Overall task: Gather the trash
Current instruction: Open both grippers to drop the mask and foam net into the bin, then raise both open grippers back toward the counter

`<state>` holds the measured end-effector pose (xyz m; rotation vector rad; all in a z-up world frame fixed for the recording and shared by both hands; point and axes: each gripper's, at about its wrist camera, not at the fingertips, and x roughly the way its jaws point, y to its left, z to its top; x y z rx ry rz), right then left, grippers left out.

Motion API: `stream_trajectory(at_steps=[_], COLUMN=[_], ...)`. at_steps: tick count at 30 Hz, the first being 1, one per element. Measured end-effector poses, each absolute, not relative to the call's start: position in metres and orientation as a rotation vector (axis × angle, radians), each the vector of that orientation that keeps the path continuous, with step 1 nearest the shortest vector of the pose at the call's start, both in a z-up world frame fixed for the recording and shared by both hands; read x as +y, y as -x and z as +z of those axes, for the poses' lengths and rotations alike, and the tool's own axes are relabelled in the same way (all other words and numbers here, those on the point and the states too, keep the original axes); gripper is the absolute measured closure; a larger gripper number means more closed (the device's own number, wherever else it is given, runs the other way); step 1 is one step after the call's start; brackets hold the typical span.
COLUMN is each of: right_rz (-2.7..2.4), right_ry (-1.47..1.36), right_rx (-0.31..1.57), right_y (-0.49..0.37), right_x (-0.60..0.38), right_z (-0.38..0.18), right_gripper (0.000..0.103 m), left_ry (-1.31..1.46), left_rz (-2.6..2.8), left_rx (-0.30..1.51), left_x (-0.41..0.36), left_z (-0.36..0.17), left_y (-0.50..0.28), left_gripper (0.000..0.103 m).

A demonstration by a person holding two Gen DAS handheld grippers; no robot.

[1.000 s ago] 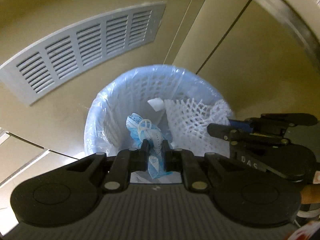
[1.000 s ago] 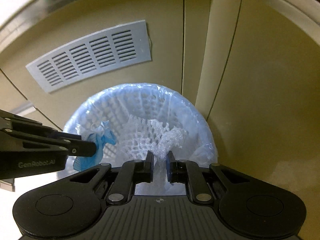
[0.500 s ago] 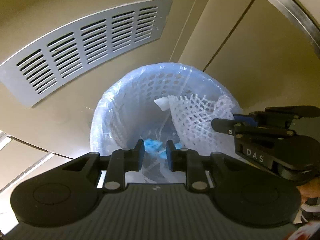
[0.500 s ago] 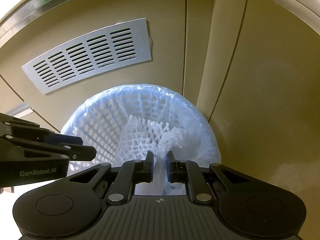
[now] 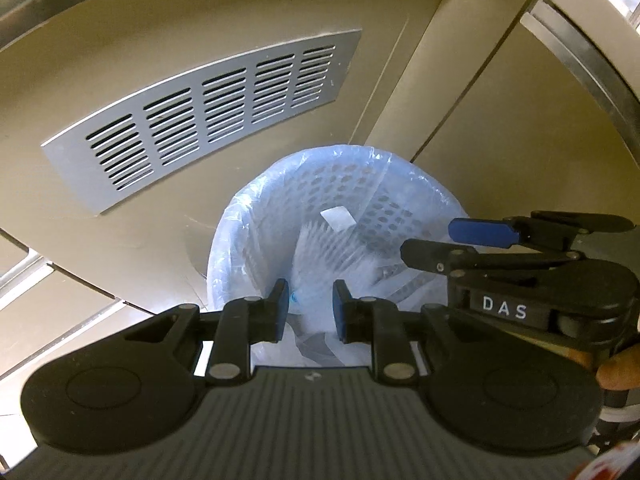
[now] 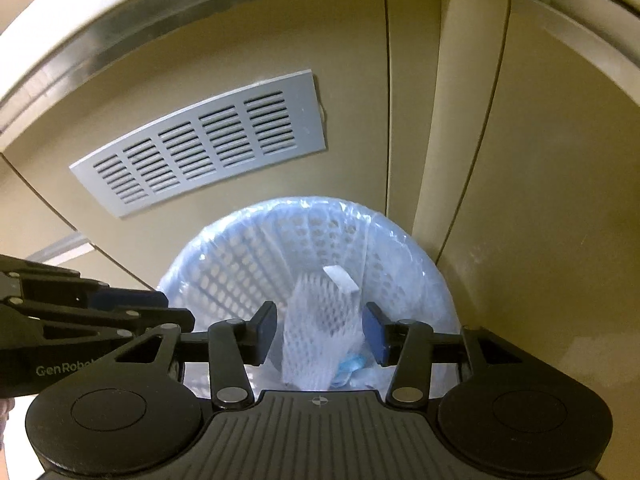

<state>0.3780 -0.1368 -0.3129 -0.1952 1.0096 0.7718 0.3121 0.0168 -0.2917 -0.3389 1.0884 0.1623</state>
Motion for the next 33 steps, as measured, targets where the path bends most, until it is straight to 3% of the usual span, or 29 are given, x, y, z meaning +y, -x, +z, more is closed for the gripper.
stream_trajectory(at_steps=[21,33], right_rz=[0.893,1.008], right_ry=[0.123,0.055], right_rx=[0.993,0.839], right_y=[-0.343,-0.338], right_x=[-0.163,-0.177], right_z=[-0.236,-0.152], right_gripper=[0.044,0.025], left_ry=[0.354,0.31], left_rz=[0.297,0.43], left_rx=[0.996,0.845], left_x=[0.007,0.003], left_z=[-0.195,-0.101], left_y=[-0.274,-0.246], left_gripper=[0.081,0.061])
